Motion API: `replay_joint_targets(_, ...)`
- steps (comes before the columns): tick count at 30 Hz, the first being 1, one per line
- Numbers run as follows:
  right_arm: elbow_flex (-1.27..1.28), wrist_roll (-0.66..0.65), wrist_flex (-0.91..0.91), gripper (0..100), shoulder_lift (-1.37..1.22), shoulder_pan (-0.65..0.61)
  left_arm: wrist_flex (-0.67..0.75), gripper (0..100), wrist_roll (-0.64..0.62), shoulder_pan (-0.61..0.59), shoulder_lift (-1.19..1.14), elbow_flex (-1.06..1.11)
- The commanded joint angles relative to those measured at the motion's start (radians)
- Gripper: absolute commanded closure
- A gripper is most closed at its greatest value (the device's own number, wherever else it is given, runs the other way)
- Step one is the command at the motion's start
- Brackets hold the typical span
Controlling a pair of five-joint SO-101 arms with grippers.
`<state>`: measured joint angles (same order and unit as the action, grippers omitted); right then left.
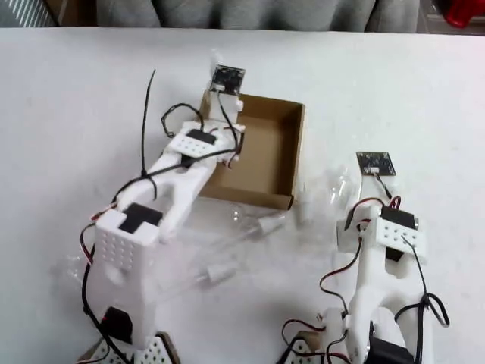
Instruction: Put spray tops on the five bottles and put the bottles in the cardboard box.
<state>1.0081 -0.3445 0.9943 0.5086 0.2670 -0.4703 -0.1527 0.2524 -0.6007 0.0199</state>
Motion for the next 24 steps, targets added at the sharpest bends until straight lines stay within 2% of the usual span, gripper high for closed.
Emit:
replay_joint_targets(1, -0.006, -0.009, -0.015, 98.1, 0.018, 0.007, 0.025, 98, 0.014, -0.013, 0.022, -0.057)
replay_joint_targets(11, -0.006, -0.009, -0.015, 98.1, 0.018, 0.007, -0.097, 98, 0.014, -0.012, 0.134, -0.035)
replay_joint_targets(24, -0.006, -0.009, -0.015, 98.1, 0.018, 0.007, -0.103, 98, 0.014, -0.001, 0.346, 0.157)
